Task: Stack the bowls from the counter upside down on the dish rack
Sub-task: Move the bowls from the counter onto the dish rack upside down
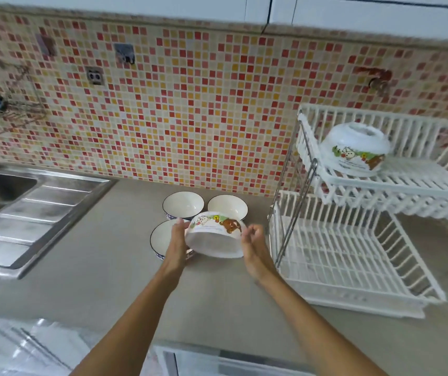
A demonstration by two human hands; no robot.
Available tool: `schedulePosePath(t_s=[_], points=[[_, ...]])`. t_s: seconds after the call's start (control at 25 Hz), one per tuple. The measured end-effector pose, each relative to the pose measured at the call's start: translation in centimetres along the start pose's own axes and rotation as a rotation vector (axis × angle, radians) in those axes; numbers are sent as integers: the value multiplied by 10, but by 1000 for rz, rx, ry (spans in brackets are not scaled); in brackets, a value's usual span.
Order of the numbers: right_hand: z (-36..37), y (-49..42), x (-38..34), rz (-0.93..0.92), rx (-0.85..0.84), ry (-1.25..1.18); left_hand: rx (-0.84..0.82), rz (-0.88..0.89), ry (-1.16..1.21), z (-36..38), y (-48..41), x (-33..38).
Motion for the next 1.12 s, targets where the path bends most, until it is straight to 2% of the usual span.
schedulePosePath(t_s=[0.12, 0.24, 0.44, 0.6, 0.72, 0.84, 1.0, 1.12], points=[[-5, 14, -27, -112, -53, -33, -27, 134, -164, -12, 13, 24], [-21, 17, -62, -254, -75, -147, -112, 351, -165, -10, 33, 60], [-101, 29, -129, -438, -118, -242, -279, 740, -201, 33, 88, 148], [-189, 24, -142, -519, -77, -49, -413, 896, -401, 99, 96, 182], [-256, 10, -135, -497, 17, 192, -324, 993, -673, 152, 85, 197], [-299, -11, -117, -432, 50, 368, -262, 1006, -903, 205, 68, 193], [-318, -48, -79, -390, 31, 608, -305, 903, -918, 257, 39, 167], [-314, -66, -62, -368, -35, 690, -279, 789, -973, 273, 24, 148]])
Point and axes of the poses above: each hand's wrist, its own y-axis away from the middle knuckle, its own z-axis out of the palm, x = y × z, the point moved 2 cm from there along -y, towards the middle knuckle, and after that the axes turned 1 degree about y, right-handed, at the moved point
